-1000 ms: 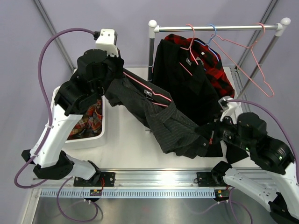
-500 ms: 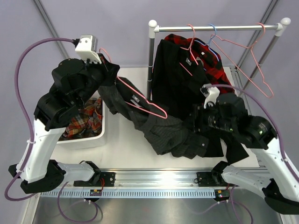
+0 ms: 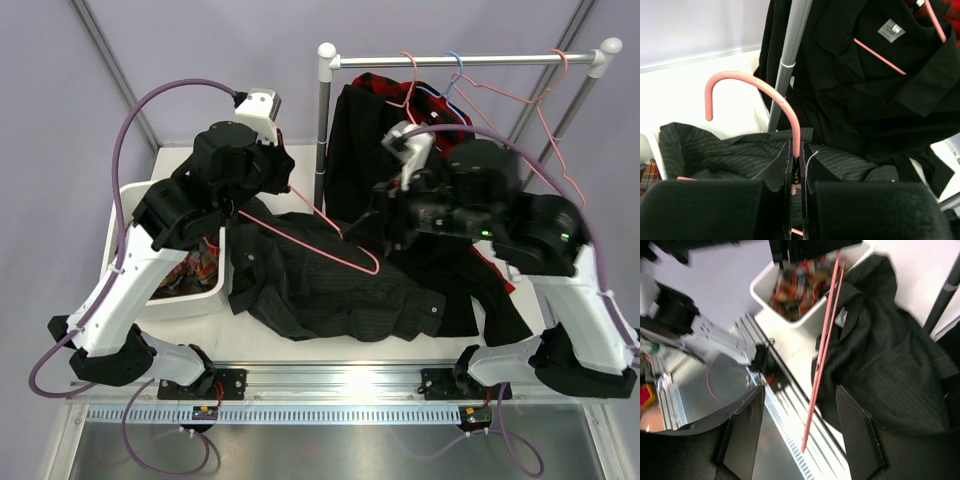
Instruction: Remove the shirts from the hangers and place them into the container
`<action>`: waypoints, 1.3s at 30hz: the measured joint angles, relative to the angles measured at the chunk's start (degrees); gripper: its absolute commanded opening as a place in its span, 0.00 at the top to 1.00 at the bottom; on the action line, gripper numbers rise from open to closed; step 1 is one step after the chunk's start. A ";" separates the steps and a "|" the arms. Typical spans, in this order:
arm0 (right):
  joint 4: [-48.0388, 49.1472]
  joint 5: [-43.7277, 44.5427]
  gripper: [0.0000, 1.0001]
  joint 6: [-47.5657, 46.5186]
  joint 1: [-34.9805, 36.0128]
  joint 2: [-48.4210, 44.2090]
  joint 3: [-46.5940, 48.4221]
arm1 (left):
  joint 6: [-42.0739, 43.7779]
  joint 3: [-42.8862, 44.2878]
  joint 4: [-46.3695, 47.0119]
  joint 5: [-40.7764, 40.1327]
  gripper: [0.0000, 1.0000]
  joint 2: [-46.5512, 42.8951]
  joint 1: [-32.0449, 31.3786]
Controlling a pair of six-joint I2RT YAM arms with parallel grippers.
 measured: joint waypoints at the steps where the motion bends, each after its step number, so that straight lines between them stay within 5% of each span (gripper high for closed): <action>1: -0.55 0.31 0.35 -0.15 1.05 1.01 -0.09 | 0.15 0.52 -0.42 -0.15 1.00 0.48 -0.13; 7: -3.76 4.57 0.36 -1.25 6.62 5.14 -4.98 | 0.81 3.10 -2.08 -0.44 1.00 1.49 -0.20; 8: -4.13 5.11 0.42 -1.36 6.95 4.96 -5.55 | 0.81 3.30 -2.21 -0.44 1.00 1.49 -0.20; 10: -4.37 6.12 0.69 -1.88 7.54 4.31 -6.45 | 0.81 3.45 -2.43 -0.39 1.00 1.46 -0.20; 11: -4.39 6.60 1.00 -2.14 7.78 3.82 -6.93 | 0.81 3.45 -2.56 -0.37 1.00 1.46 -0.20; 13: -4.66 8.81 1.00 -1.49 8.57 3.04 -7.45 | 0.83 3.45 -2.80 -0.22 0.92 1.46 -0.20; 14: -5.03 10.10 1.00 -1.33 8.81 2.73 -7.52 | 0.83 3.45 -3.15 -0.11 0.73 1.33 -0.22; 15: -5.46 11.80 1.00 -1.18 9.33 2.47 -7.52 | 1.05 3.45 -3.15 -0.02 0.40 1.11 -0.31; 18: -6.23 15.10 1.00 -0.81 11.21 1.62 -7.52 | 1.55 2.05 -1.44 0.50 0.18 -0.52 -0.42; 30: -14.47 32.15 1.00 6.71 13.90 -9.81 -8.39 | 1.03 -7.21 5.75 1.55 0.09 -22.01 -0.39; 35: -15.56 39.82 1.00 8.02 13.92 -10.71 -4.11 | -2.64 -23.50 8.94 2.40 0.07 -20.85 -0.57; 39: -15.96 43.36 1.00 8.24 13.97 -9.66 -1.07 | -6.19 -37.27 8.74 3.30 0.05 -11.61 -1.38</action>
